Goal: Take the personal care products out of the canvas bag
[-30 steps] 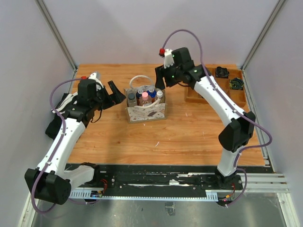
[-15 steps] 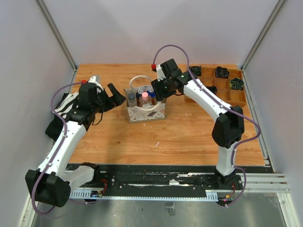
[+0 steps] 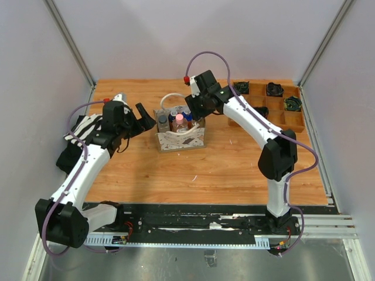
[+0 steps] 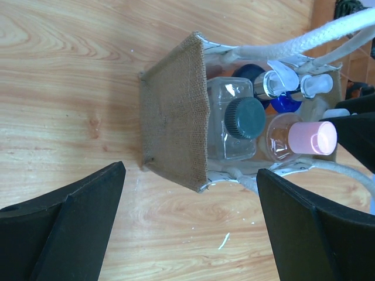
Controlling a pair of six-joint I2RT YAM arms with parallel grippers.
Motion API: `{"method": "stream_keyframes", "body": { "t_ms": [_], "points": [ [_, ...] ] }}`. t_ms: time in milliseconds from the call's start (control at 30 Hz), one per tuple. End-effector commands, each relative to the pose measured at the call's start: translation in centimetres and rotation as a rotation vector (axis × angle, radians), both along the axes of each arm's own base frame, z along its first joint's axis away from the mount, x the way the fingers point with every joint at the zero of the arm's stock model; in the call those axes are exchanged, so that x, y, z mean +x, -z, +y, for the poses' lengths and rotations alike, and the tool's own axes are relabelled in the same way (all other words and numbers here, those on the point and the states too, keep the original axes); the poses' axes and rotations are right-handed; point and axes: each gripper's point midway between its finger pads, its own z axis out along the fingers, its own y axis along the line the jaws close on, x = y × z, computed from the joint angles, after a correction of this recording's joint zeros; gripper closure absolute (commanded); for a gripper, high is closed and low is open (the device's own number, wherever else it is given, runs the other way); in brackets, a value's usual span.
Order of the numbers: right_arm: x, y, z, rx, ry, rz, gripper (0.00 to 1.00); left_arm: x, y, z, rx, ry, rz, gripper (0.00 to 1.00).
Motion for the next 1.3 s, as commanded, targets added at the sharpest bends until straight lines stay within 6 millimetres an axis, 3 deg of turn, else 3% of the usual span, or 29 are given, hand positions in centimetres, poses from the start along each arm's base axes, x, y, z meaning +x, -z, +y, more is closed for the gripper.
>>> {"method": "stream_keyframes", "body": {
  "t_ms": [0,133,233,333,433,467,667,800,1067,1267],
  "points": [
    [0.4,0.9,0.7,-0.054,-0.014,-0.002,0.57,1.0,-1.5,0.1,0.049,0.002,-0.055,0.00],
    [-0.1,1.2,0.8,-0.066,-0.032,0.008,0.65,1.2,-1.5,0.2,0.062,0.004,-0.054,0.00],
    [-0.4,0.8,0.8,-0.072,-0.042,0.012,0.77,1.3,-1.5,0.0,0.059,0.013,-0.053,0.00],
    [-0.7,-0.8,0.6,-0.074,-0.041,-0.020,0.89,1.6,-1.7,-0.1,0.073,0.016,-0.053,0.00],
    [-0.7,-2.5,0.3,-0.077,-0.031,-0.051,0.95,2.1,-2.2,-0.4,0.103,0.022,-0.067,0.01],
    [-0.9,-4.5,0.0,-0.056,-0.026,-0.083,0.96,2.3,-2.3,-0.6,0.118,0.028,-0.069,0.01],
    [-1.5,-11.1,-1.0,0.017,0.001,-0.214,0.99,3.3,-1.5,-2.4,0.210,0.078,-0.044,0.01],
    [-1.9,-14.2,-1.5,0.058,0.005,-0.279,0.99,3.5,-0.3,-2.9,0.210,0.087,-0.020,0.00],
    [-1.3,-15.8,-1.3,0.057,0.000,-0.310,0.99,3.9,-0.5,-3.3,0.211,0.080,-0.005,0.00],
    [-0.1,-13.1,0.2,0.043,-0.024,-0.269,0.99,3.7,-0.9,-3.5,0.200,0.080,-0.010,0.00]
  ]
}}
